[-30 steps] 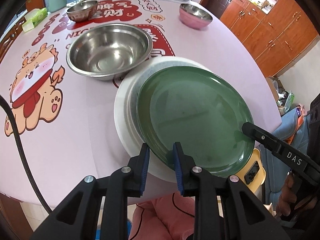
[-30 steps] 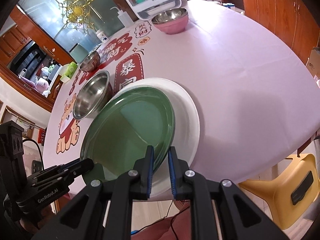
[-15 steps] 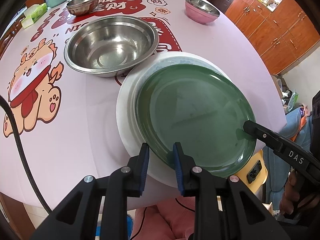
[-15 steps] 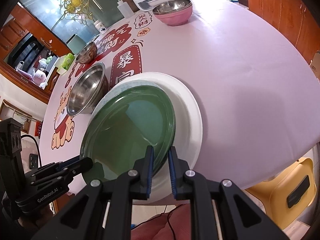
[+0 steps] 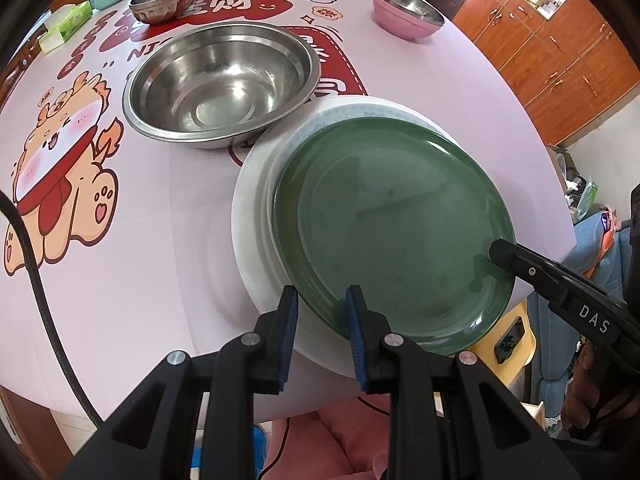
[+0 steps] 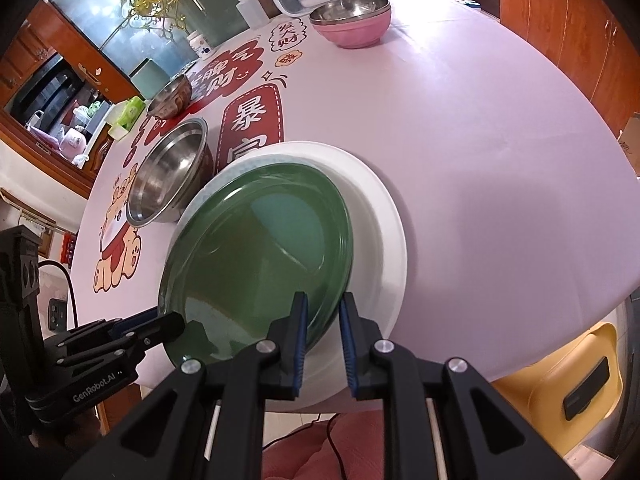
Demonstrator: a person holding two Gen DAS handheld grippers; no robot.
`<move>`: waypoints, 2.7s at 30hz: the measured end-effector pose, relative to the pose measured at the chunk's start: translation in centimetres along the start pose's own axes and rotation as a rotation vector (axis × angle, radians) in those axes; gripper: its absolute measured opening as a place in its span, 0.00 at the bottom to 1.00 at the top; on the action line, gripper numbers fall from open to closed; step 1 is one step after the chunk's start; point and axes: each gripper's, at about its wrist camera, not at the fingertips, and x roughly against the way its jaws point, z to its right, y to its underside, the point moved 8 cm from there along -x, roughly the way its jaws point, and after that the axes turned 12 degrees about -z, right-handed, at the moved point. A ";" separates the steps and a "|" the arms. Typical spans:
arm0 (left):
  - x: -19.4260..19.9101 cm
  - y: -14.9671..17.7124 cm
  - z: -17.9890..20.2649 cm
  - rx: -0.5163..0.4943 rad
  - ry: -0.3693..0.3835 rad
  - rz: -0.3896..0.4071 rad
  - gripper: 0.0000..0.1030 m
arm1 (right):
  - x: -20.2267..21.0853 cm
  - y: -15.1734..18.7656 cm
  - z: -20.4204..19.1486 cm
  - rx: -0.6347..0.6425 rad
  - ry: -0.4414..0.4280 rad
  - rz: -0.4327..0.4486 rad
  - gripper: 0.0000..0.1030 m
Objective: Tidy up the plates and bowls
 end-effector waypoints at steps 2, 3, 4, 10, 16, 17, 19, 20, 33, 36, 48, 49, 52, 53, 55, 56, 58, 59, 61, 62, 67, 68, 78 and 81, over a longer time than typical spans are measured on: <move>0.0 0.0 0.1 -0.003 -0.003 -0.001 0.22 | 0.0 0.1 0.0 0.002 0.002 -0.001 0.19; 0.0 0.0 0.1 -0.005 -0.003 0.001 0.23 | 0.1 0.1 -0.1 0.004 0.001 0.000 0.24; 0.1 0.0 0.2 -0.008 -0.005 0.004 0.23 | 0.2 0.1 -0.2 0.009 -0.005 0.003 0.28; 0.6 0.1 0.5 -0.023 -0.011 0.025 0.24 | 0.9 0.3 -1.2 0.047 -0.007 0.036 0.44; 1.7 0.3 0.1 -0.015 -0.008 0.052 0.25 | 1.4 0.5 -1.7 0.057 -0.008 0.052 0.50; 1.9 0.4 0.1 -0.011 -0.004 0.058 0.25 | 1.6 0.5 -1.7 0.059 -0.008 0.056 0.51; 2.7 0.5 -0.2 -0.005 -0.001 0.079 0.27 | 1.9 0.6 -2.0 0.064 -0.007 0.068 0.52; 3.0 0.6 -0.4 -0.001 0.000 0.088 0.27 | 2.0 0.7 -2.1 0.066 -0.006 0.074 0.53; 8.2 1.3 -3.0 0.045 0.009 0.216 0.30 | 3.4 0.8 -5.1 0.110 -0.032 0.146 0.60; 9.3 1.3 -3.8 0.063 0.001 0.238 0.32 | 3.5 0.6 -6.1 0.126 -0.046 0.153 0.60; 11.5 -0.2 -7.6 0.150 -0.019 0.293 0.47 | 2.5 -2.0 -9.5 0.180 -0.095 0.148 0.60; 11.5 -0.6 -7.9 0.158 -0.027 0.294 0.47 | 2.4 -2.3 -9.6 0.180 -0.097 0.145 0.60; 11.5 -1.7 -9.0 0.183 -0.048 0.297 0.49 | 2.0 -3.3 -10.1 0.179 -0.104 0.135 0.60; 11.5 -2.1 -9.2 0.190 -0.053 0.297 0.51 | 1.8 -3.8 -10.2 0.182 -0.102 0.133 0.60; 11.3 -2.9 -10.0 0.212 -0.067 0.302 0.53 | 1.5 -4.5 -10.4 0.186 -0.101 0.131 0.60; 11.3 -3.3 -10.3 0.219 -0.071 0.303 0.53 | 1.4 -4.9 -10.5 0.187 -0.105 0.130 0.60; 11.0 -4.3 -10.9 0.235 -0.076 0.302 0.53 | 1.1 -5.8 -10.7 0.187 -0.120 0.127 0.60; 10.9 -4.7 -11.2 0.240 -0.080 0.299 0.54 | 0.9 -6.2 -10.7 0.187 -0.124 0.124 0.60; 10.5 -5.6 -11.7 0.247 -0.089 0.291 0.56 | 0.4 -7.2 -11.0 0.187 -0.133 0.117 0.60; 10.3 -6.0 -11.8 0.249 -0.094 0.288 0.56 | 0.1 -7.5 -11.1 0.187 -0.134 0.115 0.60; 9.0 -8.0 -13.1 0.266 -0.119 0.269 0.57 | -1.4 -9.7 -11.9 0.195 -0.139 0.100 0.60; 8.7 -8.4 -13.2 0.268 -0.119 0.264 0.57 | -1.8 -10.1 -12.0 0.196 -0.137 0.092 0.60; 4.8 -10.5 -15.2 0.314 -0.106 0.213 0.57 | -5.2 -12.4 -12.5 0.193 -0.164 0.013 0.59; 3.8 -10.8 -15.2 0.316 -0.094 0.195 0.57 | -5.8 -12.8 -12.5 0.193 -0.177 -0.006 0.57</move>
